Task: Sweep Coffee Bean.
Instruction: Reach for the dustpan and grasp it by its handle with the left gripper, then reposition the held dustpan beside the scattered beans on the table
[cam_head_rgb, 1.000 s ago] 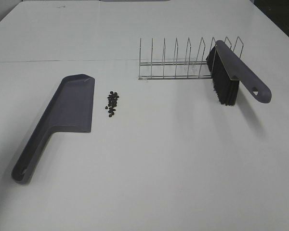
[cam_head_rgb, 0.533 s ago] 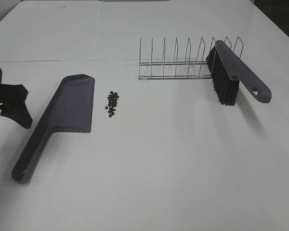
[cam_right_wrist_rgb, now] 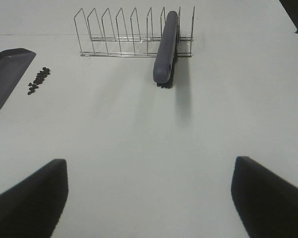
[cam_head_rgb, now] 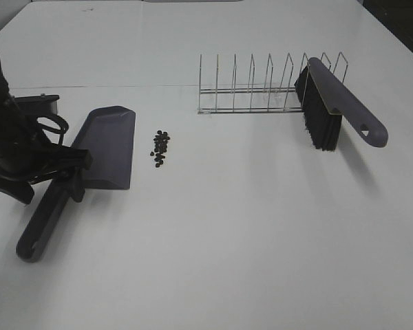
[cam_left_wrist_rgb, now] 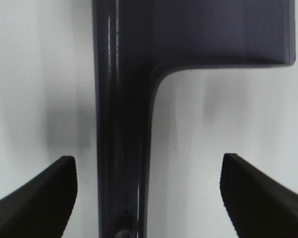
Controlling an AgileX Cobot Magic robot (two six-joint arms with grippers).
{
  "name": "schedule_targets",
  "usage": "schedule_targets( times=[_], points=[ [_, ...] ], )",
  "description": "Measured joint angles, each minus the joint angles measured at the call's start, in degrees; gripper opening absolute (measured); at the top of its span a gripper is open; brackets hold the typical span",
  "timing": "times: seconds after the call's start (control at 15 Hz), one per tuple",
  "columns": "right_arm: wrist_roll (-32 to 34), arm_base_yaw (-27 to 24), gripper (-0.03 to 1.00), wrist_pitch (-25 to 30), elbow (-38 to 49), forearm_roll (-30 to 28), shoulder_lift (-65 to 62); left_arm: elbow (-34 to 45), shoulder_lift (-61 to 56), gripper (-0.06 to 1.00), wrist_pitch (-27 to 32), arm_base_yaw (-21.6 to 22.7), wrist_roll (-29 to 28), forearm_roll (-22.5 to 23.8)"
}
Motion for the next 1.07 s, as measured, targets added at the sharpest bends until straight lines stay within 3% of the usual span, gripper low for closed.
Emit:
schedule_targets(
  times=[0.4,0.53,0.67,0.73,1.07],
  points=[
    [0.0,0.0,0.76,0.0,0.0,0.0,0.0,-5.2,8.1,0.72,2.8,-0.2,-0.8,0.9],
    [0.0,0.0,0.76,0.0,0.0,0.0,0.0,-5.7,8.8,0.60,3.7,-0.2,-0.8,2.4],
    [0.0,0.0,0.76,0.0,0.0,0.0,0.0,-5.7,8.9,0.36,4.1,-0.2,-2.2,3.4],
    [0.0,0.0,0.76,0.0,0.0,0.0,0.0,-5.8,8.9,0.31,4.2,-0.2,-2.9,3.4],
    [0.0,0.0,0.76,0.0,0.0,0.0,0.0,-5.8,8.9,0.32,5.6,-0.2,-5.1,3.5]
  ],
)
